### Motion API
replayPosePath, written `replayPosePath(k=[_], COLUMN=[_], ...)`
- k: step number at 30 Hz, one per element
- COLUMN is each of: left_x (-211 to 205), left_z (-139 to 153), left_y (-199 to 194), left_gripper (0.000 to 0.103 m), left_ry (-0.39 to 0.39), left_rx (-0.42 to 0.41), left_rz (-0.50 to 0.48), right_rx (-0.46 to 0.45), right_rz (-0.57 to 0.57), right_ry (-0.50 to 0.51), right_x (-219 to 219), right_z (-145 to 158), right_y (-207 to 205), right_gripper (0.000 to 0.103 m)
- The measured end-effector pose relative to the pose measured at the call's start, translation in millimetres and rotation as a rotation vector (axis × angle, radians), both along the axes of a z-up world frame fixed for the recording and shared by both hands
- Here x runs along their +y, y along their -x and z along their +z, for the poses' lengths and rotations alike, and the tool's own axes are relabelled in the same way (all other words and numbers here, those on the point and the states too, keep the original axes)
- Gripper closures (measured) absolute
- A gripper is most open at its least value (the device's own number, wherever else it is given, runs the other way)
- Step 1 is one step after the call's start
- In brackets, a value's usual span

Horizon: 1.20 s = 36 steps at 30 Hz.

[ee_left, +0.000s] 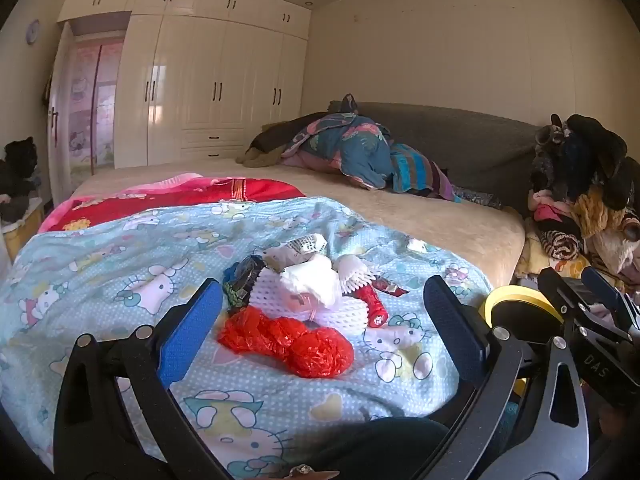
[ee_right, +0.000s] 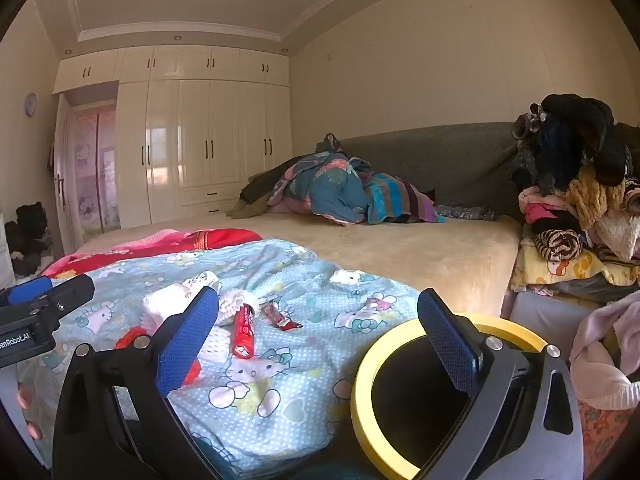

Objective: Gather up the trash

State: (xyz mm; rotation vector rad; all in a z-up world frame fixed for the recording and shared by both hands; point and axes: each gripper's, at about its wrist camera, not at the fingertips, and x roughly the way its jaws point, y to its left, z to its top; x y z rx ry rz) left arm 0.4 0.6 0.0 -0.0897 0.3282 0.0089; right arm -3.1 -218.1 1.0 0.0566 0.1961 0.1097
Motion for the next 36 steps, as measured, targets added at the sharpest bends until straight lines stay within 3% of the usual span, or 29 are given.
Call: replayPosePath(k=[36], left_x=[-3.0], left_z=[-0.2], left_y=[-1.6], left_gripper=[0.01], left_ry=[-0.002], left_rx=[-0.001], left_rz=[-0.002], right_rx=[-0.007], right_rz=[-0.003], right_ry=[0.002], right_x=[-3.0], right_z=[3.3], right_y=[1.2], right_gripper=[0.006])
